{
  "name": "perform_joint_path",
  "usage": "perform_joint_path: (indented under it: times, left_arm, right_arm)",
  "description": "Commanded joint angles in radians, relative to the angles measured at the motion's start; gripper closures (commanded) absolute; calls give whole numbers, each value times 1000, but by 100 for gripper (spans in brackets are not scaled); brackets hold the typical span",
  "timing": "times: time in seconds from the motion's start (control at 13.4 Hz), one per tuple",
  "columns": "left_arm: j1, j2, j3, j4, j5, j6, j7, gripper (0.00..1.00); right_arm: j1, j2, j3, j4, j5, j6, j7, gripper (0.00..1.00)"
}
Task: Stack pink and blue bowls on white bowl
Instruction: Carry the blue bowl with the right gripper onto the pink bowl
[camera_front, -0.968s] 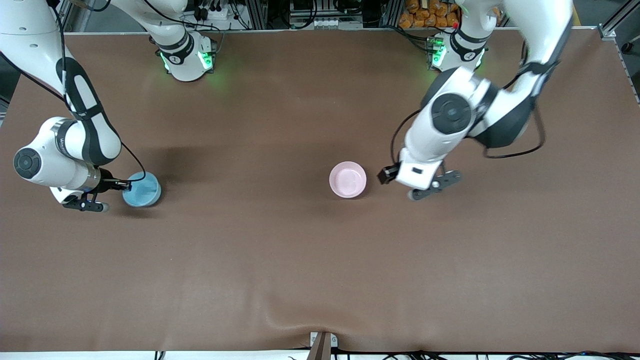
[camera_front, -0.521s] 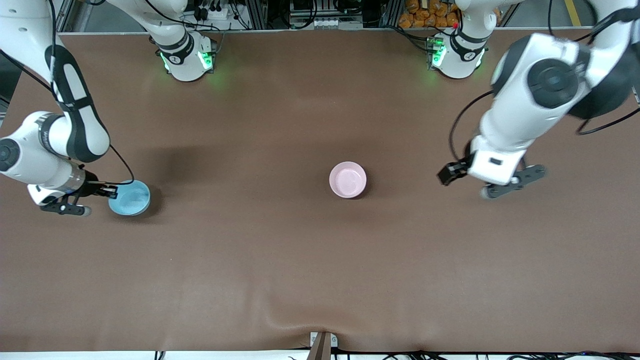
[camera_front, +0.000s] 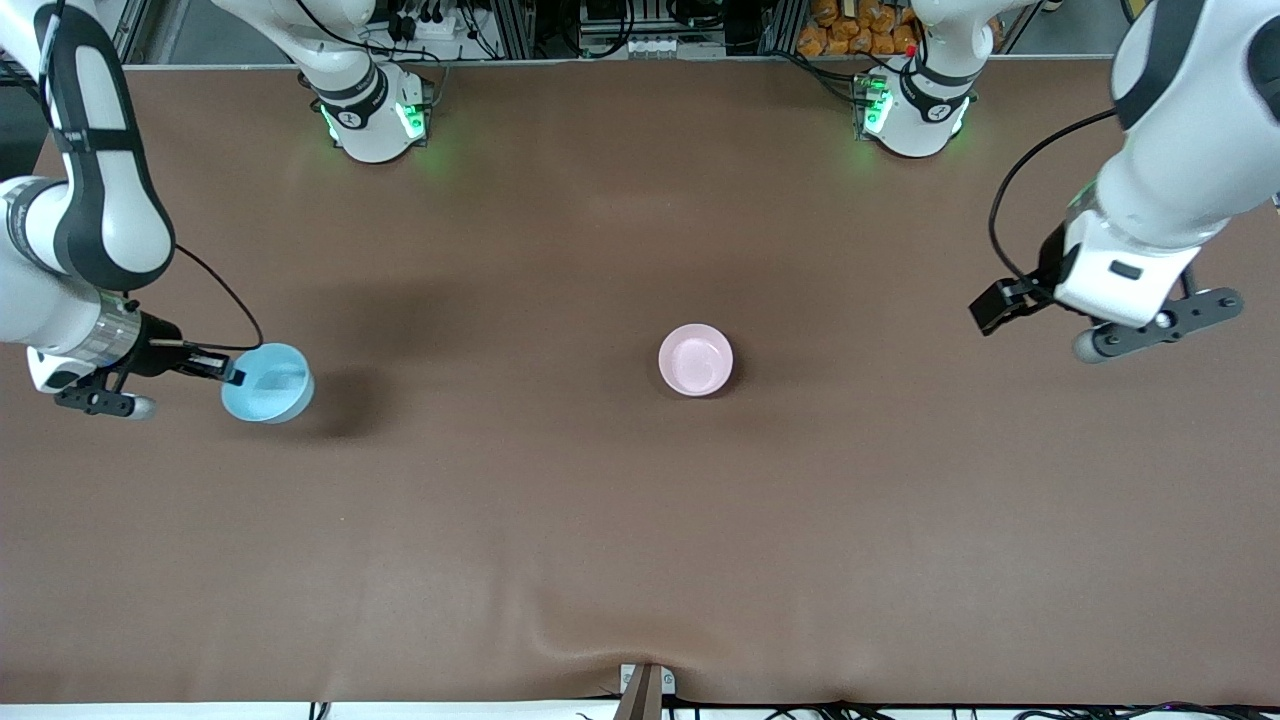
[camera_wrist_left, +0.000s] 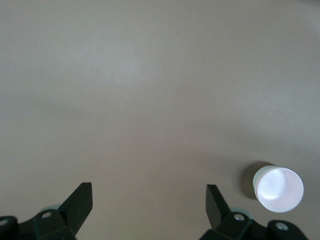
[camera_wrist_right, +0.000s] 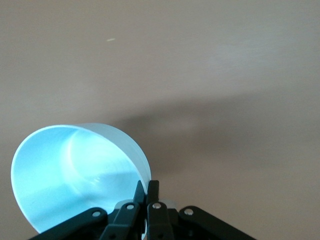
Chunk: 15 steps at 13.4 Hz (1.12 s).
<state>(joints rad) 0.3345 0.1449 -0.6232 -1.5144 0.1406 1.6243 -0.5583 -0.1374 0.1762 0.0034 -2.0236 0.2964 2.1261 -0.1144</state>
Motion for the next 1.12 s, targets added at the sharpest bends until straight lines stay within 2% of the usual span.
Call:
perform_joint_path:
  times: [0.0, 0.07, 0.22, 0.3, 0.37, 0.45, 0.67, 0.82, 1.04]
  left_arm:
    - [-32, -13, 98, 17, -58, -44, 92, 0]
    - [-87, -33, 200, 17, -102, -56, 168, 0]
    - [-258, -96, 491, 5, -174, -110, 335, 0]
    - [-328, -111, 611, 3, -199, -135, 388, 0]
    - [-366, -128, 682, -9, -210, -139, 415, 0]
    - [-373, -131, 706, -23, -210, -139, 423, 0]
    - [-370, -123, 703, -21, -207, -138, 420, 0]
    - [-374, -117, 700, -20, -207, -138, 416, 0]
    - [-362, -90, 705, 29, -208, -139, 420, 0]
  right_arm:
    - [160, -43, 1, -1, 59, -11, 188, 100]
    - [233, -43, 1, 11, 58, -2, 310, 100]
    - [376, -32, 0, 43, 53, 14, 531, 100]
    - [434, -29, 1, 48, 50, 41, 626, 100]
    - [502, -23, 0, 48, 49, 67, 704, 100]
    - [560, -14, 0, 51, 49, 84, 789, 100]
    - [683, 66, 0, 107, 46, 121, 1037, 100]
    - [763, 191, 0, 246, 32, 118, 1216, 100]
    - [861, 395, 0, 487, -67, 109, 1488, 100]
